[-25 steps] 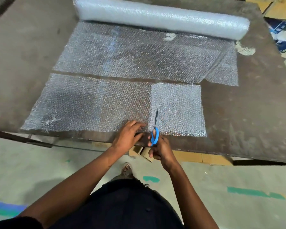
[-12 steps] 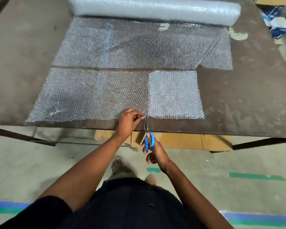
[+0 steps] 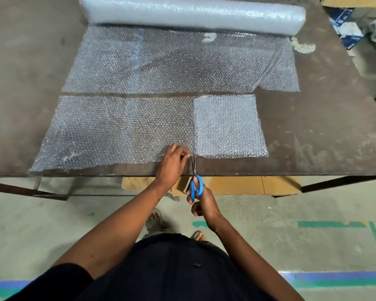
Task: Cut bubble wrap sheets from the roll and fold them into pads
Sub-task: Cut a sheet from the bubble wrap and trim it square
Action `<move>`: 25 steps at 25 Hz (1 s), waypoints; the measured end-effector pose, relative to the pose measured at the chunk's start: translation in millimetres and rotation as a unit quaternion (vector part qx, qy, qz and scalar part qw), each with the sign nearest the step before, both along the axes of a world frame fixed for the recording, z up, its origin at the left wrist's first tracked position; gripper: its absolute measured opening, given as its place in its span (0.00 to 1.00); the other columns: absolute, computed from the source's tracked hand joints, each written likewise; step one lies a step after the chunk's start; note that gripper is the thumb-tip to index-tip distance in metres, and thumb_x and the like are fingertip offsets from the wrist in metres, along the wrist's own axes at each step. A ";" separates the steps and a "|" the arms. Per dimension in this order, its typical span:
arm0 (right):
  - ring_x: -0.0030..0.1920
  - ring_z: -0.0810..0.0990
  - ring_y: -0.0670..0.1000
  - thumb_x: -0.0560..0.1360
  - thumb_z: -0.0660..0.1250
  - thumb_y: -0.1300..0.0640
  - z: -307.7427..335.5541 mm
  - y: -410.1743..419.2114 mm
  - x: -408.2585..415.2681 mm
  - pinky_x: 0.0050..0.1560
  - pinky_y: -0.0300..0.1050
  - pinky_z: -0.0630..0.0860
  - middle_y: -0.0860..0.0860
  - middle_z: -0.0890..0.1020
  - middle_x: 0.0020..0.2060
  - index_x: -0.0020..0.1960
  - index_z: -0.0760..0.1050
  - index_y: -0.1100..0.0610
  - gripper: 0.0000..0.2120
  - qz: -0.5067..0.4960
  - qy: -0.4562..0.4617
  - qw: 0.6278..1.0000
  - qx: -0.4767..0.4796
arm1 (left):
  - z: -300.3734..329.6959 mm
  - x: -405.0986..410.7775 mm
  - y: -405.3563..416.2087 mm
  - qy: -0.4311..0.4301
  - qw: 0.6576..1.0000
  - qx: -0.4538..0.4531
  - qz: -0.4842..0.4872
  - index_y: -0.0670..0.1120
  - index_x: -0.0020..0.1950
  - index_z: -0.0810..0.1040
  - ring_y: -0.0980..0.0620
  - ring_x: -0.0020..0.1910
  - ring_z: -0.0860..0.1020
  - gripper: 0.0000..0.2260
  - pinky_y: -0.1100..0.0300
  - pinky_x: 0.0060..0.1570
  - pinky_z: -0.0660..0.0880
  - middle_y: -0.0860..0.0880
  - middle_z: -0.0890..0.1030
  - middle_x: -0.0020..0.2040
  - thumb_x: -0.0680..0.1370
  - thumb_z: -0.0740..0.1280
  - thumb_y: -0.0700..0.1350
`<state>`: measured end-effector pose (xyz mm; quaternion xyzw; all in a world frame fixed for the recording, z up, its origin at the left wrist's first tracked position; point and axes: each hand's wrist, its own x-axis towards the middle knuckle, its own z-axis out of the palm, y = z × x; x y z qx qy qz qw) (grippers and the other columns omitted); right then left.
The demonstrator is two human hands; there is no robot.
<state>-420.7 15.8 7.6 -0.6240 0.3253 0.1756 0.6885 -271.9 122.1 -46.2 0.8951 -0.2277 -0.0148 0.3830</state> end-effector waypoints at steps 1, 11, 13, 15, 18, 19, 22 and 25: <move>0.23 0.67 0.52 0.85 0.56 0.35 -0.7 -0.2 -1.6 0.26 0.39 0.65 0.56 0.76 0.35 0.47 0.77 0.59 0.28 -0.006 0.004 1.000 -0.001 | -1.5 0.7 1.0 0.007 1.000 -0.007 -0.004 0.47 0.57 0.81 0.54 0.54 0.74 0.05 0.54 0.54 0.79 0.50 0.76 0.54 0.82 0.71 0.45; 0.22 0.61 0.47 0.84 0.59 0.35 -8.6 3.3 -7.0 0.26 0.40 0.60 0.55 0.76 0.33 0.46 0.77 0.60 0.28 -0.037 -0.006 0.999 -0.021 | 8.1 11.1 0.8 -0.006 0.999 0.037 -0.031 0.46 0.54 0.85 0.57 0.45 0.75 0.04 0.63 0.45 0.75 0.52 0.77 0.50 0.81 0.73 0.44; 0.22 0.61 0.46 0.84 0.59 0.35 -8.5 5.8 -10.4 0.26 0.40 0.60 0.55 0.76 0.33 0.46 0.78 0.60 0.28 -0.041 -0.008 0.999 -0.022 | 10.0 11.4 0.3 -0.025 0.996 0.072 -0.053 0.46 0.56 0.83 0.57 0.46 0.75 0.04 0.63 0.46 0.76 0.51 0.77 0.53 0.83 0.69 0.45; 0.23 0.61 0.46 0.85 0.59 0.36 -8.2 6.1 -9.8 0.26 0.39 0.60 0.56 0.76 0.33 0.46 0.78 0.59 0.27 -0.044 -0.003 0.999 -0.021 | 9.4 11.2 -0.6 -0.026 0.995 0.081 -0.051 0.47 0.58 0.81 0.57 0.47 0.75 0.05 0.63 0.47 0.77 0.50 0.76 0.55 0.85 0.67 0.45; 0.23 0.61 0.46 0.85 0.59 0.36 -7.3 3.1 -1.1 0.27 0.39 0.59 0.56 0.76 0.33 0.46 0.78 0.60 0.28 -0.046 -0.003 0.999 -0.017 | 6.9 8.4 -1.5 -0.015 0.997 0.063 -0.036 0.48 0.58 0.79 0.57 0.47 0.75 0.04 0.61 0.45 0.77 0.52 0.74 0.55 0.85 0.66 0.46; 0.23 0.62 0.47 0.85 0.59 0.36 -6.5 2.4 2.6 0.27 0.40 0.59 0.55 0.76 0.33 0.47 0.78 0.60 0.28 -0.045 -0.003 0.999 -0.019 | 5.3 7.4 -1.5 -0.013 0.998 0.054 -0.034 0.48 0.57 0.78 0.56 0.48 0.75 0.04 0.59 0.45 0.78 0.52 0.74 0.55 0.85 0.65 0.47; 0.24 0.62 0.48 0.84 0.60 0.36 -4.7 2.4 13.8 0.28 0.40 0.57 0.54 0.75 0.32 0.45 0.79 0.60 0.27 -0.051 -0.007 0.999 -0.014 | 3.0 5.7 -2.3 -0.004 0.999 0.033 -0.025 0.48 0.56 0.77 0.55 0.48 0.75 0.03 0.57 0.46 0.77 0.51 0.73 0.54 0.85 0.65 0.46; 0.25 0.62 0.48 0.84 0.61 0.37 -5.4 2.3 21.4 0.28 0.41 0.56 0.56 0.75 0.34 0.44 0.77 0.58 0.26 -0.061 -0.012 0.998 -0.005 | 2.5 7.0 -4.0 0.004 0.999 0.028 -0.018 0.47 0.56 0.77 0.55 0.48 0.74 0.03 0.57 0.48 0.76 0.50 0.74 0.54 0.85 0.66 0.45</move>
